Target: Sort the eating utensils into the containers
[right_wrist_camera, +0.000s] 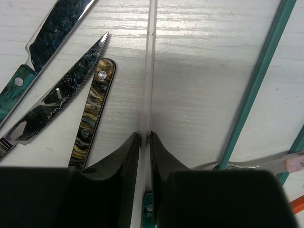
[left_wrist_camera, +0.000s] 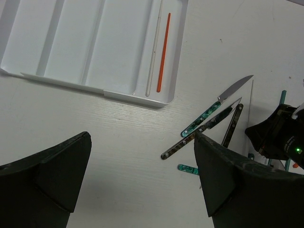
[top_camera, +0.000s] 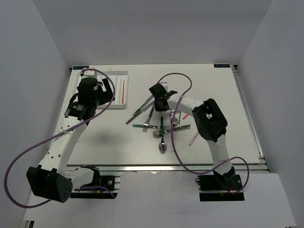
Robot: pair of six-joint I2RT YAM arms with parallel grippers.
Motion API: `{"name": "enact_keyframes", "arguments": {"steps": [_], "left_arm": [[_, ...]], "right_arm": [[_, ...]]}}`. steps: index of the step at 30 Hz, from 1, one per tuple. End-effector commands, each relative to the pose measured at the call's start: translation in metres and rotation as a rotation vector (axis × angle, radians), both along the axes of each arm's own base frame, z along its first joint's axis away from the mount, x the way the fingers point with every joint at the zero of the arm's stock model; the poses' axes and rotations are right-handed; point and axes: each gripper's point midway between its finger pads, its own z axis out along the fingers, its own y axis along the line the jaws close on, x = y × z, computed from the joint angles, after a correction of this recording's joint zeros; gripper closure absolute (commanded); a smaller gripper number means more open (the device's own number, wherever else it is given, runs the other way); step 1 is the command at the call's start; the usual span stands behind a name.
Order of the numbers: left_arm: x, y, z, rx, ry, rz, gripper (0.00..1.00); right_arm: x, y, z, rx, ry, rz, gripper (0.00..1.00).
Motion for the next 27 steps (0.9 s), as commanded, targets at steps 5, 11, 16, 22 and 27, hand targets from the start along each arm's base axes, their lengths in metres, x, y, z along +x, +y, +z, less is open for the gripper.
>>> {"name": "enact_keyframes", "arguments": {"steps": [5,11,16,22,27], "left_arm": [[-0.005,-0.007,0.006,-0.022,-0.026,-0.041,0.02],[-0.006,-0.032,0.006,-0.116,-0.031,-0.146,0.02],[-0.011,-0.085,0.011,-0.353,-0.096,-0.351,0.02],[-0.019,-0.123,0.027,-0.617,-0.205,-0.498,0.02],[-0.018,-0.140,0.029,-0.720,-0.221,-0.562,0.03]], "right_arm": [[-0.005,-0.005,-0.017,-0.035,0.038,-0.026,0.94],[0.001,0.007,0.006,0.045,0.016,-0.055,1.00],[-0.003,0.019,0.057,0.205,-0.068,-0.035,1.00],[-0.048,0.058,0.140,0.585,-0.183,0.270,1.00],[-0.103,0.087,0.197,0.885,-0.224,0.590,1.00]]}}
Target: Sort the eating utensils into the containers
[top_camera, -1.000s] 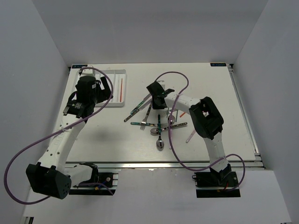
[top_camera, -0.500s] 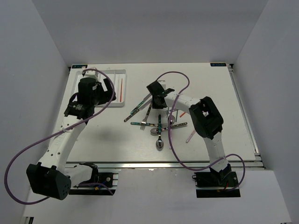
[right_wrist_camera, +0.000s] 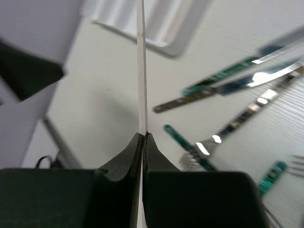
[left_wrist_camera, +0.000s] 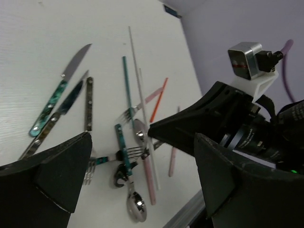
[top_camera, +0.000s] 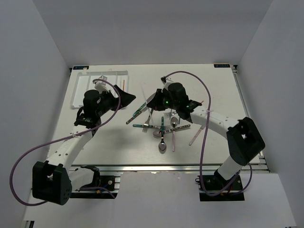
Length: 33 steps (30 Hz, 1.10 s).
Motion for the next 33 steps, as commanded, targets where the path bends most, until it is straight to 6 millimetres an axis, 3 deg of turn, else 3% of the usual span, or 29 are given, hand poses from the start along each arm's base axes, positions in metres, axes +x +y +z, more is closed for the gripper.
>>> {"name": "enact_keyframes", "arguments": {"steps": [1,7,14,18,20,21,22,23,24,25,26,27,28,29,31,32,33], "left_arm": [[-0.007,-0.027,0.045,-0.154,-0.134,-0.139,0.04],[-0.005,-0.030,0.039,-0.161,-0.111,-0.129,0.12],[0.002,-0.033,0.022,-0.144,-0.054,-0.127,0.37],[0.004,-0.037,0.027,-0.162,-0.068,-0.137,0.66],[0.009,-0.039,0.039,-0.182,-0.094,-0.142,0.89],[0.012,-0.039,0.042,-0.178,-0.096,-0.139,0.99],[0.021,-0.039,0.053,-0.163,-0.113,-0.127,1.00],[0.026,-0.033,0.036,-0.072,-0.065,-0.102,1.00],[0.036,-0.025,0.032,-0.003,-0.046,-0.054,1.00],[0.068,-0.002,0.038,0.128,-0.071,0.084,1.00],[0.073,0.014,0.014,0.236,0.028,0.147,1.00],[0.086,0.029,0.011,0.320,0.044,0.212,1.00],[0.114,0.053,0.012,0.458,0.038,0.327,1.00],[0.122,0.062,0.006,0.526,0.063,0.350,1.00],[0.148,0.079,0.007,0.662,0.043,0.370,1.00],[0.173,0.078,0.011,0.696,0.019,0.369,1.00],[0.186,0.081,0.012,0.733,0.001,0.372,1.00]], "right_arm": [[-0.037,0.035,0.061,0.275,-0.113,0.275,1.00],[-0.055,0.041,0.087,0.397,-0.110,0.351,1.00],[-0.069,0.053,0.106,0.461,-0.115,0.406,1.00],[-0.070,0.058,0.107,0.465,-0.111,0.421,1.00],[-0.067,0.057,0.104,0.457,-0.105,0.408,1.00],[-0.063,0.055,0.101,0.447,-0.101,0.386,0.93],[-0.061,0.049,0.103,0.441,-0.106,0.359,0.48],[-0.048,0.035,0.087,0.399,-0.069,0.279,0.32],[-0.042,0.022,0.087,0.385,-0.061,0.224,0.22],[-0.027,-0.002,0.069,0.350,-0.022,0.130,0.13],[-0.015,-0.022,0.051,0.299,0.023,0.018,0.11],[-0.011,-0.040,0.054,0.295,0.012,-0.040,0.11],[0.000,-0.064,0.050,0.282,0.010,-0.113,0.11],[-0.001,-0.080,0.032,0.253,0.030,-0.161,0.11],[-0.001,-0.106,0.038,0.231,-0.005,-0.203,0.11],[-0.002,-0.114,0.035,0.207,-0.013,-0.223,0.11],[-0.007,-0.123,0.037,0.161,-0.036,-0.221,0.11]]}}
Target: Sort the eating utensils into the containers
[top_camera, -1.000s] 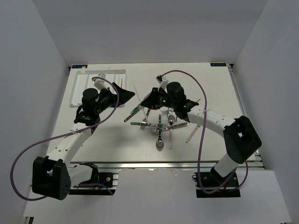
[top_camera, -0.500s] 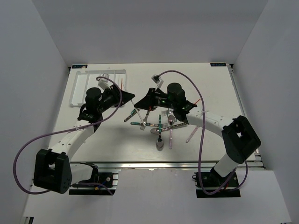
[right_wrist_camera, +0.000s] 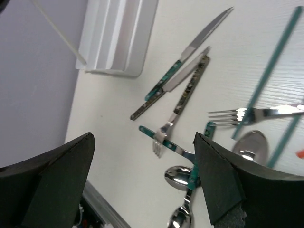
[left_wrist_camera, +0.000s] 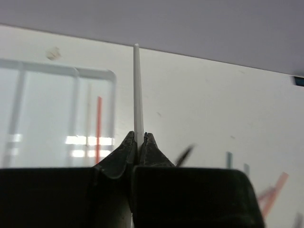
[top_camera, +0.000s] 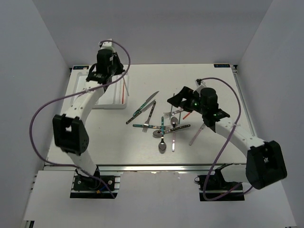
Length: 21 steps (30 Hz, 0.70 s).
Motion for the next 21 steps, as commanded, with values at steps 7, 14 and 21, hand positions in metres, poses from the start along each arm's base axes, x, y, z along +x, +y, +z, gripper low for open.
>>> {"name": "enact_keyframes", "arguments": {"steps": [7,14,21], "left_arm": [[0.097,0.042,-0.043,0.365,0.050,0.046,1.00],[0.106,0.044,-0.092,0.396,0.093,0.042,1.00],[0.095,0.039,-0.117,0.350,0.141,0.023,0.80]], "right_arm": [[-0.018,-0.053,0.015,-0.221,-0.124,-0.105,0.11],[-0.021,-0.059,0.014,-0.259,-0.153,-0.101,0.11],[-0.018,-0.060,0.007,-0.275,-0.140,-0.108,0.11]]}}
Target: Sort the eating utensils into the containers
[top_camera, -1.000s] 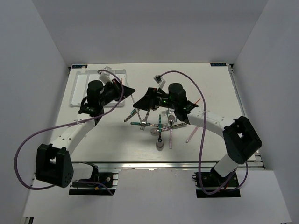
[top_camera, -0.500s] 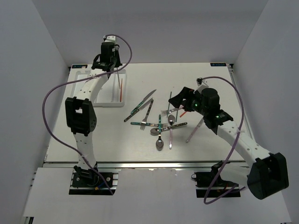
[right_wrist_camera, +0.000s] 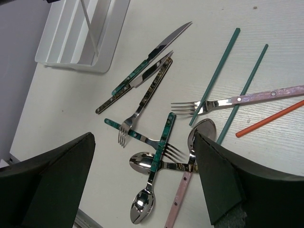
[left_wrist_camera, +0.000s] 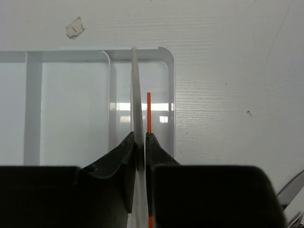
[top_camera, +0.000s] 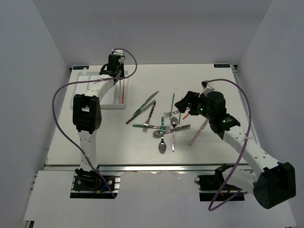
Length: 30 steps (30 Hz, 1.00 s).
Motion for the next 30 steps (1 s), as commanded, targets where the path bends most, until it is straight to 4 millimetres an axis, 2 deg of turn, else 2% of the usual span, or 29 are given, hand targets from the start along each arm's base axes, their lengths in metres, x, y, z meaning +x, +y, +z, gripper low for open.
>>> {"name": "enact_keyframes", "arguments": {"steps": [1,2,5,9,10,11,12,13,15,16,18,19,20,22,23,24,25,26,28,29,30], "left_arm": [[-0.003,-0.006,0.030,-0.056,-0.060,-0.002,0.75],[-0.005,-0.004,0.034,-0.064,-0.061,0.005,0.63],[-0.014,-0.004,0.041,-0.090,-0.051,0.018,0.52],[-0.033,0.000,0.055,-0.116,-0.059,0.052,0.31],[-0.040,0.002,0.082,-0.144,-0.102,0.065,0.21],[-0.048,0.003,0.090,-0.156,-0.100,0.080,0.06],[-0.055,0.007,0.100,-0.166,-0.105,0.107,0.02],[-0.069,0.009,0.129,-0.213,-0.141,0.131,0.02],[-0.094,0.011,0.146,-0.260,-0.136,0.151,0.02],[-0.119,0.014,0.166,-0.304,-0.164,0.162,0.02],[-0.148,0.018,0.180,-0.336,-0.188,0.168,0.02],[-0.176,0.024,0.186,-0.347,-0.213,0.170,0.02],[-0.189,0.027,0.188,-0.349,-0.227,0.169,0.02],[-0.213,0.033,0.188,-0.332,-0.245,0.151,0.02],[-0.231,0.036,0.181,-0.324,-0.240,0.143,0.02],[-0.239,0.037,0.176,-0.315,-0.236,0.133,0.02],[-0.246,0.038,0.168,-0.297,-0.219,0.116,0.02],[-0.255,0.038,0.150,-0.287,-0.191,0.109,0.02],[-0.262,0.040,0.129,-0.263,-0.157,0.101,0.02],[-0.268,0.043,0.107,-0.245,-0.115,0.116,0.02],[-0.270,0.044,0.099,-0.238,-0.099,0.115,0.02]], "right_arm": [[0.006,-0.006,-0.006,-0.036,-0.010,-0.022,0.11],[0.009,-0.006,-0.003,-0.038,-0.018,-0.030,0.11],[0.014,-0.011,-0.014,-0.074,0.032,-0.060,0.11],[0.024,-0.023,-0.019,-0.121,0.066,-0.142,0.11],[0.025,-0.029,-0.025,-0.148,0.089,-0.170,0.11],[0.027,-0.032,-0.026,-0.165,0.100,-0.187,0.11],[0.030,-0.035,-0.034,-0.192,0.128,-0.207,0.11],[0.036,-0.038,-0.029,-0.198,0.130,-0.237,0.11],[0.041,-0.054,-0.043,-0.248,0.196,-0.342,0.11],[0.045,-0.056,-0.040,-0.254,0.199,-0.368,0.11],[0.048,-0.067,-0.047,-0.277,0.224,-0.441,0.11],[0.052,-0.076,-0.047,-0.297,0.219,-0.495,0.12],[0.054,-0.079,-0.053,-0.295,0.240,-0.529,0.14],[0.056,-0.084,-0.059,-0.313,0.259,-0.556,0.27],[0.059,-0.084,-0.060,-0.315,0.264,-0.557,0.32],[0.061,-0.084,-0.071,-0.332,0.295,-0.559,0.43],[0.061,-0.084,-0.077,-0.342,0.320,-0.563,0.46],[0.065,-0.082,-0.087,-0.356,0.347,-0.563,0.46],[0.066,-0.078,-0.099,-0.354,0.394,-0.564,0.49],[0.067,-0.076,-0.112,-0.367,0.428,-0.562,0.50],[0.069,-0.073,-0.114,-0.362,0.441,-0.563,0.55]]}}
